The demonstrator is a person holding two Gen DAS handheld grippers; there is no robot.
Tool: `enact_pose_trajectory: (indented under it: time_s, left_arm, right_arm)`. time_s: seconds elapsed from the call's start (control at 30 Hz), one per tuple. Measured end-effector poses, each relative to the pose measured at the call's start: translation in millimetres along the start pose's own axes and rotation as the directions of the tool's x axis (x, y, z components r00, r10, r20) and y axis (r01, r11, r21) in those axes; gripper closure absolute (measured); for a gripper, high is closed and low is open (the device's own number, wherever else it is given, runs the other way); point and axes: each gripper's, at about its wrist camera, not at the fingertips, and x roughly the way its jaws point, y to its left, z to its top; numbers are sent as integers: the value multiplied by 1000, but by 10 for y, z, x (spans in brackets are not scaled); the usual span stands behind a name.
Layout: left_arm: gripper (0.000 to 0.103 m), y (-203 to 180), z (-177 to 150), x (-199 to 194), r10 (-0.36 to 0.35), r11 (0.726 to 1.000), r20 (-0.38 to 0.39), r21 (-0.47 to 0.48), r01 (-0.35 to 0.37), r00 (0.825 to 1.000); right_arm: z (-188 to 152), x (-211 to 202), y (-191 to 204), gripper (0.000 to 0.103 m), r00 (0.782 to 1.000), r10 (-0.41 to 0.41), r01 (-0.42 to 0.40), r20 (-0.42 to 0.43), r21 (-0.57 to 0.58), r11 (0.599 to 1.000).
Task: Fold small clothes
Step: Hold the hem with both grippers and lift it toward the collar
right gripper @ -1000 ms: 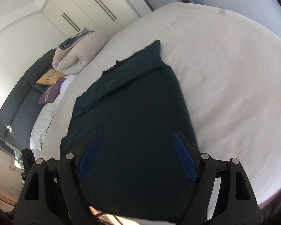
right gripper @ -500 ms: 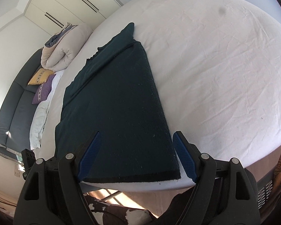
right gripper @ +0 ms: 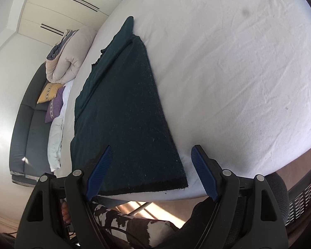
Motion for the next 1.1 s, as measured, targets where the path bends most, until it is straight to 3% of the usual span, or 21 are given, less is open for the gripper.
enact_pose_trajectory:
  time_s: [0.17, 0.4, 0.5, 0.67, 0.87, 1.1]
  left_arm:
    - [94, -14, -46, 17, 2, 1000, -10, 7, -2, 1000]
    - [95, 35, -60, 1, -24, 1000, -4, -12, 24, 1000]
    - [95, 69, -53, -16, -45, 999, -3, -29, 44, 999]
    - [96, 171, -60, -53, -88, 993, 10, -80, 89, 996]
    - [96, 153, -75, -50, -80, 994, 11, -72, 81, 997]
    - [96, 147, -88, -59, -81, 994, 13, -74, 82, 997]
  right_arm:
    - [35, 85, 18, 26, 998, 26, -25, -53, 16, 1000]
    - [37, 192, -34, 42, 992, 81, -75, -97, 67, 995]
    - [42, 222, -161, 46, 983, 154, -142, -98, 121, 982]
    - [46, 234, -444, 51, 946, 322, -301, -42, 259, 918]
    - [70, 325, -294, 51, 963, 242, -207, -123, 242, 948]
    - [217, 536, -329, 51, 946, 274, -224, -171, 264, 938]
